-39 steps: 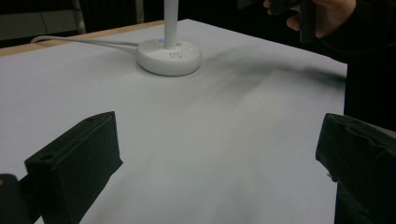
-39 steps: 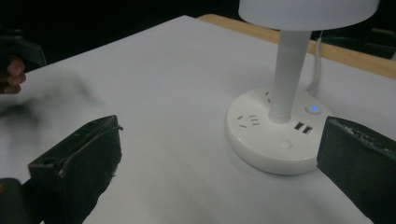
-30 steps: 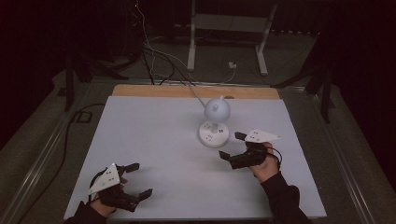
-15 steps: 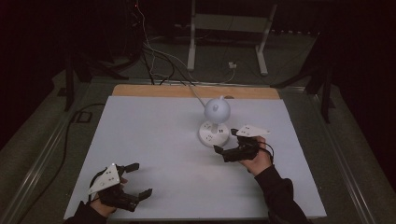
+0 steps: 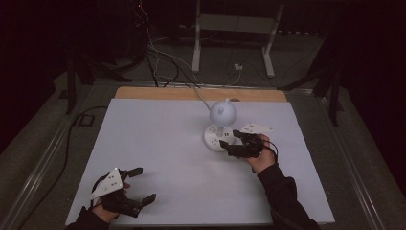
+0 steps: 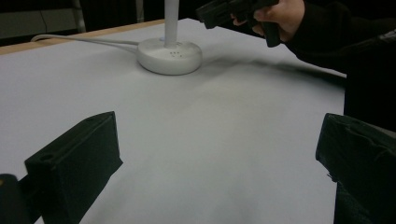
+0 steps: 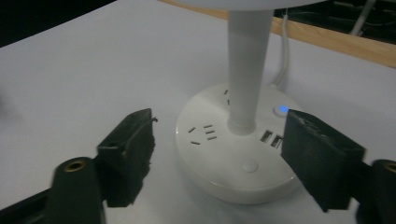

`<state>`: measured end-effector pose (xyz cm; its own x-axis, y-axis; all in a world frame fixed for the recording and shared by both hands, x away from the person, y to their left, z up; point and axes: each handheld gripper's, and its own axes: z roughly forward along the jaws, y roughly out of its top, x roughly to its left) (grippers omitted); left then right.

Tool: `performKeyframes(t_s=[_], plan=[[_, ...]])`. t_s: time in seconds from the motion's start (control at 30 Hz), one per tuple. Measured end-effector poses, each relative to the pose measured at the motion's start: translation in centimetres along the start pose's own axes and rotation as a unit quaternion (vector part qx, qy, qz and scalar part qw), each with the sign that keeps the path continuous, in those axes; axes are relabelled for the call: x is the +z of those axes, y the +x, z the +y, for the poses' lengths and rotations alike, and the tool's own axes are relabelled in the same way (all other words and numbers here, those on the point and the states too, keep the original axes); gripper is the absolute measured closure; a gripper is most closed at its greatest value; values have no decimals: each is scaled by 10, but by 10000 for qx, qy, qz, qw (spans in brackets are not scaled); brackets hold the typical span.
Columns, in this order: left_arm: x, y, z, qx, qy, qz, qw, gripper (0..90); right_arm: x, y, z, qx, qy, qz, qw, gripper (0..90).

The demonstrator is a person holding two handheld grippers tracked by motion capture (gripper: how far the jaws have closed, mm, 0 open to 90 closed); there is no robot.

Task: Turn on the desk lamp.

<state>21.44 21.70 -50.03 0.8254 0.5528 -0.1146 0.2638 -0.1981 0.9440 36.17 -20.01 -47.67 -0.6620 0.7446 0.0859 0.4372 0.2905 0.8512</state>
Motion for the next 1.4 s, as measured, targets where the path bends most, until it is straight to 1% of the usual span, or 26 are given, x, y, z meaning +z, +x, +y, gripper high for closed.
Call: performKeyframes(t_s=[0.03,0.07,0.1,0.17,0.2,0.27,0.3,0.33,0.4,0.57,0.67,0.7,0.73,0.77,0.83,0.87,0.97,1.03,1.1,1.13,1.17,1.4], plan=[[0,0,0,-12,-7,1,10000,4,0,-1,0,29,1,-42,10000,342],[0,0,0,-12,-7,1,10000,4,0,-1,0,29,1,-42,10000,342],[0,0,0,-8,0,3,10000,4,1,-2,1,63,10,-67,10000,367],[0,0,0,-1,12,7,10000,4,2,-3,2,104,27,-120,9999,435],[0,0,0,-3,-4,2,10000,4,2,-4,3,85,36,-206,9997,491],[0,0,0,-8,-2,10,10000,4,2,-5,4,97,50,-224,9997,507],[0,0,0,-8,7,8,10000,4,3,-6,4,85,70,-268,9996,553],[0,0,0,3,15,8,10000,4,3,-6,4,85,70,-268,9996,553],[0,0,0,-5,-6,1,10000,4,4,-7,5,92,102,-333,9993,618],[0,0,0,3,9,5,10000,4,7,-10,5,107,171,-423,9989,746],[0,0,0,-7,0,6,10000,4,9,-11,5,43,184,-470,9987,758],[0,0,0,-7,9,4,10000,4,10,-11,4,65,212,-459,9987,788],[0,0,0,1,18,4,10000,4,10,-11,4,65,212,-459,9987,788],[0,0,0,4,12,2,10000,4,11,-11,4,9,232,-485,9986,806],[0,0,0,-13,-4,1,10000,4,13,-11,3,5,297,-522,9982,842],[0,0,0,-13,7,4,10000,4,14,-11,2,19,348,-547,9979,879],[0,0,0,1,11,-1,10000,4,15,-12,2,72,411,-545,9976,900],[0,1,0,-10,8,1,10000,4,17,-12,1,55,459,-546,9974,900],[0,0,0,-3,26,-1,10000,4,19,-11,0,91,517,-525,9972,900],[0,0,0,3,25,-2,10000,4,19,-11,0,91,517,-525,9972,900],[0,0,0,4,15,0,10000,4,21,-10,-1,37,556,-545,9970,900],[0,0,0,-5,10,-4,10000,4,26,-9,-3,25,664,-568,9962,900]])
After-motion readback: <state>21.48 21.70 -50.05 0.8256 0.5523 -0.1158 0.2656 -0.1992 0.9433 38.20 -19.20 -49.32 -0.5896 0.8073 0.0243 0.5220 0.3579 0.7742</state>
